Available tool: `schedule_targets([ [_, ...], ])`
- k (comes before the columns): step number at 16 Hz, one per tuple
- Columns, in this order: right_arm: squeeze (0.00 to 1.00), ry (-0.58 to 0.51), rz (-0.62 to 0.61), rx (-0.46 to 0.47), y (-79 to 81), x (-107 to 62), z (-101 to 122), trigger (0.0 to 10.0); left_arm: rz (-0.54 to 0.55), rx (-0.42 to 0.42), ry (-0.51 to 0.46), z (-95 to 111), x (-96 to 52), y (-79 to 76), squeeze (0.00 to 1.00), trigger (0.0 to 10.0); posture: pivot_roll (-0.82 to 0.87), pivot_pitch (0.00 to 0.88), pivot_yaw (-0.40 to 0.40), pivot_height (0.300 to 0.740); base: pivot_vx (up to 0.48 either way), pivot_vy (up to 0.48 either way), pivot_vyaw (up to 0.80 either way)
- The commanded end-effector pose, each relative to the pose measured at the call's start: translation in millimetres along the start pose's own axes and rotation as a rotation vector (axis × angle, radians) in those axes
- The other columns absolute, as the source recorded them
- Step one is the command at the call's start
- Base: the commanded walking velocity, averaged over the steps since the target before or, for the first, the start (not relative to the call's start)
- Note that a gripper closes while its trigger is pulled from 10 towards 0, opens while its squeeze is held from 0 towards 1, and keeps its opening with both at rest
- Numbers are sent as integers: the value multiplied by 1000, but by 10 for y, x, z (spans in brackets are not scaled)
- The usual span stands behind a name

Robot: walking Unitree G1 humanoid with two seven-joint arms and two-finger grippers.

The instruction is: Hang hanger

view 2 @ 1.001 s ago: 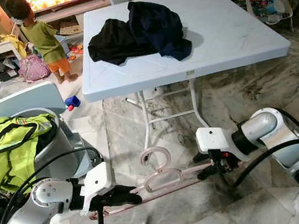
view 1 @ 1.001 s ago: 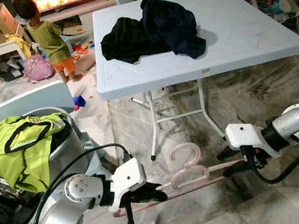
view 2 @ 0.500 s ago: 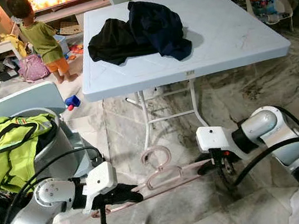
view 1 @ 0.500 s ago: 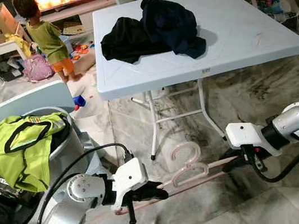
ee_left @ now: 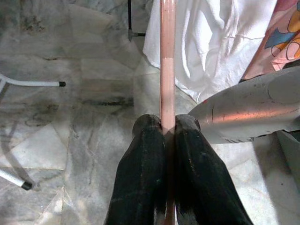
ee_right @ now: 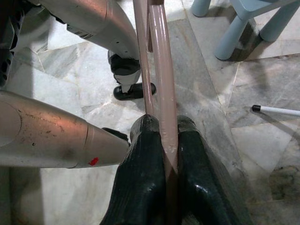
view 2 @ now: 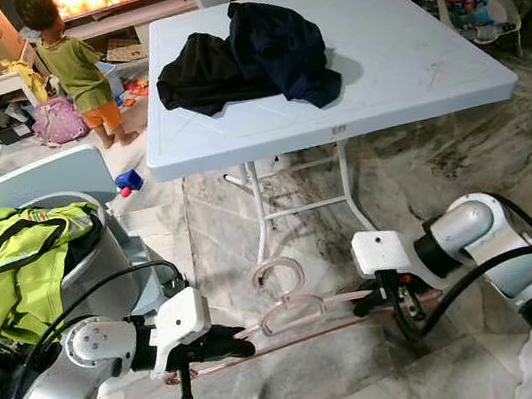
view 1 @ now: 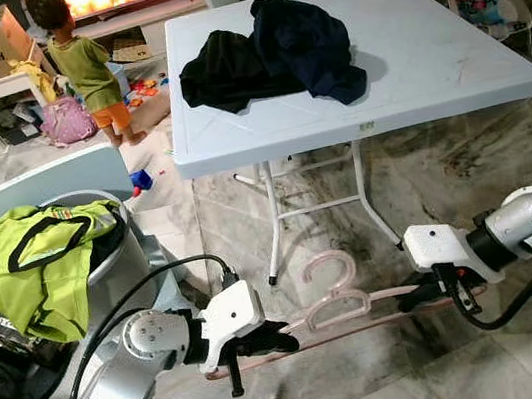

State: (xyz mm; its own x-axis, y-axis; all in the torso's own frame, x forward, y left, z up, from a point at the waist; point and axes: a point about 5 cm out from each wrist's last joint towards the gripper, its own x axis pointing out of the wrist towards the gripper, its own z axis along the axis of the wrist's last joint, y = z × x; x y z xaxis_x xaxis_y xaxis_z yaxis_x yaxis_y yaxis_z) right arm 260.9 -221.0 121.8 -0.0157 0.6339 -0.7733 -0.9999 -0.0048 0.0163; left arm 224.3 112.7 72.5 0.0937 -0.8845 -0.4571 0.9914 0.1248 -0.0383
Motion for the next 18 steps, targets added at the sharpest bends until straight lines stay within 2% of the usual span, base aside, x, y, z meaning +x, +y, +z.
schedule_targets([
  [1, 0, 1, -71, -3, -58, -22, -8, 0, 17, 30, 18, 10, -2, 50, 1000, 10000, -47, 0, 52, 740, 0, 0, 0],
  [2, 0, 5, -95, -4, -78, -19, -15, 0, 13, 39, 26, 7, -3, 51, 1000, 10000, -47, 0, 52, 740, 0, 0, 0],
  [3, 0, 16, -194, -19, -163, -4, -31, 0, 57, 56, 10, 23, -7, 86, 1000, 10000, -51, 0, 56, 740, 0, 0, 0],
  [4, 0, 17, -220, -23, -181, 0, -34, 0, 64, 55, 7, 29, -10, 90, 1000, 10000, -50, 0, 56, 740, 0, 0, 0],
  [5, 0, 19, -313, -9, -226, 22, -77, 0, 109, 72, -2, 63, -29, 134, 1000, 10000, -44, 0, 52, 740, 0, 0, 0],
  [8, 0, 92, -442, 3, -202, 64, -263, 0, 246, 163, 4, 123, -87, 287, 1000, 10000, -40, 0, 50, 740, 0, 0, 0],
  [13, 0, 111, -594, 90, -131, 69, -465, 0, 379, 255, 4, 141, -162, 420, 1000, 10000, -43, 0, 53, 740, 0, 0, 0],
  [14, 0, 95, -667, 139, -109, 55, -504, 0, 449, 218, -2, 105, -193, 445, 1000, 10000, -42, 0, 51, 740, 0, 0, 0],
  [15, 0, 47, -761, 226, -81, 43, -537, 0, 547, 163, -23, 75, -231, 474, 1000, 10000, -39, 0, 45, 740, 0, 0, 0],
  [16, 0, -34, -864, 331, -37, 29, -549, 0, 686, 64, -80, 63, -276, 511, 1000, 10000, -36, 0, 42, 740, 0, 0, 0],
  [17, 0, -91, -931, 402, -11, 20, -547, 0, 764, -1, -113, 54, -301, 530, 1000, 10000, -31, 0, 34, 740, 0, 0, 0],
  [18, 0, -194, -1024, 502, 23, 15, -514, 0, 856, -123, -188, 72, -323, 548, 1000, 10000, -33, 0, 35, 740, 0, 0, 0],
])
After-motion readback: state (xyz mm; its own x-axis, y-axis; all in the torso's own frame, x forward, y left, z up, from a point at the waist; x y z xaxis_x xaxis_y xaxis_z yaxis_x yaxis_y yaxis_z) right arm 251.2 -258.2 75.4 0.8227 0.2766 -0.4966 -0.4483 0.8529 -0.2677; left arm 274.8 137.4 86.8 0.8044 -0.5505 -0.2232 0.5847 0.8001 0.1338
